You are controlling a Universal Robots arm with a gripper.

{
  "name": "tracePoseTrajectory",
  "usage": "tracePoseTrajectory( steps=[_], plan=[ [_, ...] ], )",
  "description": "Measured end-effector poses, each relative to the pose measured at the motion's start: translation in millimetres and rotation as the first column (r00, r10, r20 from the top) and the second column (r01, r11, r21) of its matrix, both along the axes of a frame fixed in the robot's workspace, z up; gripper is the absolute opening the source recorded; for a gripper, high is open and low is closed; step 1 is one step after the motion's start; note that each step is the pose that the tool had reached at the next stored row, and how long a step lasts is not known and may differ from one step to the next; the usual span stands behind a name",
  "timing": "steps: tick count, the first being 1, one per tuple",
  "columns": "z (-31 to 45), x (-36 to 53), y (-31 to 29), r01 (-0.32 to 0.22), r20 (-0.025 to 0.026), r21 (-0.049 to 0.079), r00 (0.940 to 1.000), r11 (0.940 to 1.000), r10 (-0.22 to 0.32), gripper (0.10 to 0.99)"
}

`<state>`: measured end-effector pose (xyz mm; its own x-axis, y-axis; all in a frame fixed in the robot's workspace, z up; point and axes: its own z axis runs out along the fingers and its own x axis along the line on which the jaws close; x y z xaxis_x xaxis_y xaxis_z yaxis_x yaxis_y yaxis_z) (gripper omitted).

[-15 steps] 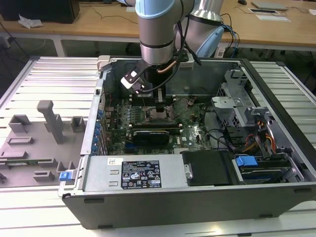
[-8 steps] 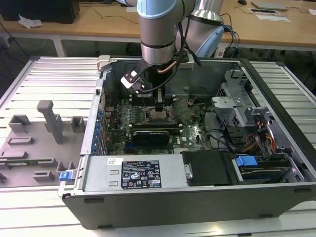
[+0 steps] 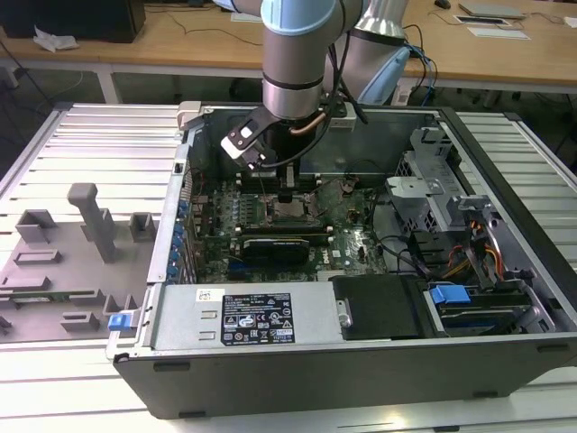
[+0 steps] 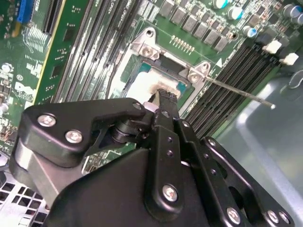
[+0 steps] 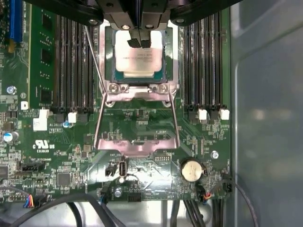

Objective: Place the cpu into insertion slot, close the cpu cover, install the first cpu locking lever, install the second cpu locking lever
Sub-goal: 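Place the cpu into insertion slot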

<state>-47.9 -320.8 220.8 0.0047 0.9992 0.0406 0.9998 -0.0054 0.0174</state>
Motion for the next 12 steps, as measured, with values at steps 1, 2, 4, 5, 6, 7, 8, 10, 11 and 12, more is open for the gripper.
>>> tracePoseTrajectory(
  steps=[1,2,4,5,6,7,8,10,11,12],
  plan=[
    [0.0,1.9,0.0,0.000,0.0000,0.000,1.0000,1.0000,0.000,0.106],
    [0.1,4.0,0.0,0.000,-0.0001,0.000,1.0000,1.0000,0.000,0.106],
    [0.5,6.3,-0.1,0.000,-0.0008,-0.002,1.0000,1.0000,0.000,0.106],
    [2.1,6.3,0.0,0.000,-0.0007,-0.003,1.0000,1.0000,0.000,0.106],
    [4.1,6.3,0.0,0.000,-0.0007,-0.003,1.0000,1.0000,0.000,0.106],
    [8.2,6.3,0.0,0.000,-0.0007,-0.004,1.0000,1.0000,0.000,0.106],
    [11.6,6.3,0.0,0.000,-0.0007,-0.004,1.0000,1.0000,0.000,0.106],
    [22.2,6.3,0.0,0.000,-0.0007,-0.006,1.0000,1.0000,0.000,0.106],
    [25.6,6.3,0.0,0.000,-0.0007,-0.007,1.0000,1.0000,0.000,0.106],
    [29.7,6.3,0.0,0.000,-0.0006,-0.008,1.0000,1.0000,0.000,0.106]
  ],
)
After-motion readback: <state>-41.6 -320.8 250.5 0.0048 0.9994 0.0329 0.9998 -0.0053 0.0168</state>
